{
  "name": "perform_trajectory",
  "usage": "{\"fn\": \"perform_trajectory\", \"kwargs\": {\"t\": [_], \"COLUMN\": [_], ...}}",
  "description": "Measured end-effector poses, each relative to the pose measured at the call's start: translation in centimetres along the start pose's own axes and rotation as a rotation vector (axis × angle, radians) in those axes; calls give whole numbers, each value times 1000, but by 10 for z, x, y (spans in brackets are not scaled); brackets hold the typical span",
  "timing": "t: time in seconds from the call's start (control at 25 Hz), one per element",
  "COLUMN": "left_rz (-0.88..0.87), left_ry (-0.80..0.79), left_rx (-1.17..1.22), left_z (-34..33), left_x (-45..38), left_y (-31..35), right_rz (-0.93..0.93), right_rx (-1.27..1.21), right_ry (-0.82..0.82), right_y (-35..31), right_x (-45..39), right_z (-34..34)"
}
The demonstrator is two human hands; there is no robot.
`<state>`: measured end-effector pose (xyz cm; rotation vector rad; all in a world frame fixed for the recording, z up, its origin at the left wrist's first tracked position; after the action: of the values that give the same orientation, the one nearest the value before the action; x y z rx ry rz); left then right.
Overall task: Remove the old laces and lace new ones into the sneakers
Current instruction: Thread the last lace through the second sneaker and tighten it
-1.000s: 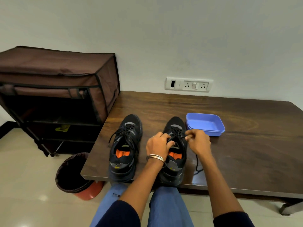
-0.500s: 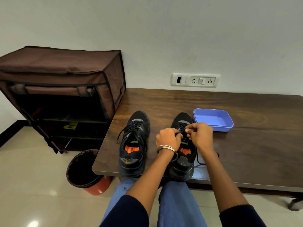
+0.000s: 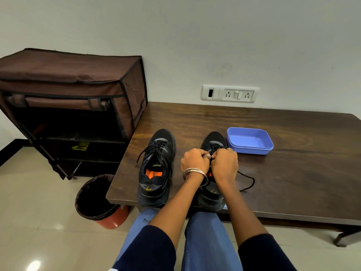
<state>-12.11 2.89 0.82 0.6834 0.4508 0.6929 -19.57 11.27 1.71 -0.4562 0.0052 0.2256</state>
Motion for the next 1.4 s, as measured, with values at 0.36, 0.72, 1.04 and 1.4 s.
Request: {"fn": "perform_trajectory", "kwargs": {"t": [0.36, 0.72, 1.04, 1.4], "left_rz": [12, -60, 170, 371], "left_ry": [37, -37, -127, 435], "left_rx": [-3, -31, 485, 1746], "left_z": [-1, 1, -11, 34], "left_x": [0, -5, -16, -40], "left_y": [-4, -4, -27, -1], "right_rz": [63, 75, 143, -117], "right_rx": [-83, -237, -509, 183], "right_ry": [-77, -44, -236, -200], "right_y": [4, 11, 14, 49], "right_x": [-7, -12, -10, -19], "right_z": [-8, -12, -5, -17]}}
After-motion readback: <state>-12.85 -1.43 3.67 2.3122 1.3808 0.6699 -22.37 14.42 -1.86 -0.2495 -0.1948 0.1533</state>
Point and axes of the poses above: each hand's wrist, its own x-axis away from the middle knuckle, its own z-axis out of the back of the hand, y = z × x, the point moved 6 cm from there along -x, towards the middle knuckle, and after that the axes turned 15 degrees about -z, right-handed, at the moved point
